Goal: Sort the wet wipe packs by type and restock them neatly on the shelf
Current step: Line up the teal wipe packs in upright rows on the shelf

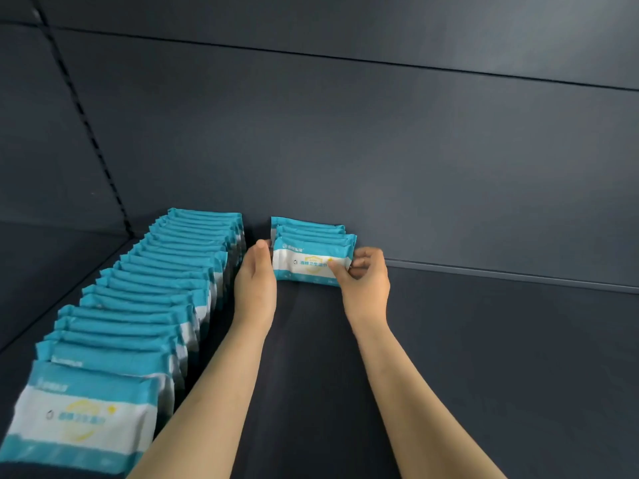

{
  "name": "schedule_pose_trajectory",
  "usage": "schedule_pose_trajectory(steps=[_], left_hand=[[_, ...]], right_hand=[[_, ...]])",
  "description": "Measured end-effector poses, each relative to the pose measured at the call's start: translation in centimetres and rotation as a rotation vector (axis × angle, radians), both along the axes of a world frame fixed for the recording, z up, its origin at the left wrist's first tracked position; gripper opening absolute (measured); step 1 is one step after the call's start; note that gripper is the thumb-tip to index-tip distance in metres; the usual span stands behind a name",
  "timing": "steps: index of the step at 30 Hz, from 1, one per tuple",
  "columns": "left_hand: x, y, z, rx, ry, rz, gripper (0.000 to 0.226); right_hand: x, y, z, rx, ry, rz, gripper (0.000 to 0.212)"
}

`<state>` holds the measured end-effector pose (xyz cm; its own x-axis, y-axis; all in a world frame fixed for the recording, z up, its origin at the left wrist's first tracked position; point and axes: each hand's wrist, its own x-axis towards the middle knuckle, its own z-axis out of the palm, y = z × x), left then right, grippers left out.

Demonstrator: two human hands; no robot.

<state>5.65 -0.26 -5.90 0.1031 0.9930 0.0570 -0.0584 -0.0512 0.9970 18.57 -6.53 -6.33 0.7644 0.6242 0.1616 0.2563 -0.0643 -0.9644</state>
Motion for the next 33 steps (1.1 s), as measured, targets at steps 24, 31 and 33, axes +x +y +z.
schedule_pose_trajectory(steps=[24,31,33], left_hand=[[-8.0,-18.1,5.7,-0.077,-0.021,-0.634,0.051],[-4.5,-27.6,3.6,-0.132,0.040,-0.911,0.046],[-2.7,-30.7,2.7,-0.145,0.073,-0.994,0.046]], right_hand=[[-10.0,-28.0,6.9,0.206,0.326,-0.271,0.044],[-9.2,-40.6,2.7,0.196,0.359,-0.517,0.047],[-8.5,-44.2,1.2,0.188,0.376,-0.588,0.048]])
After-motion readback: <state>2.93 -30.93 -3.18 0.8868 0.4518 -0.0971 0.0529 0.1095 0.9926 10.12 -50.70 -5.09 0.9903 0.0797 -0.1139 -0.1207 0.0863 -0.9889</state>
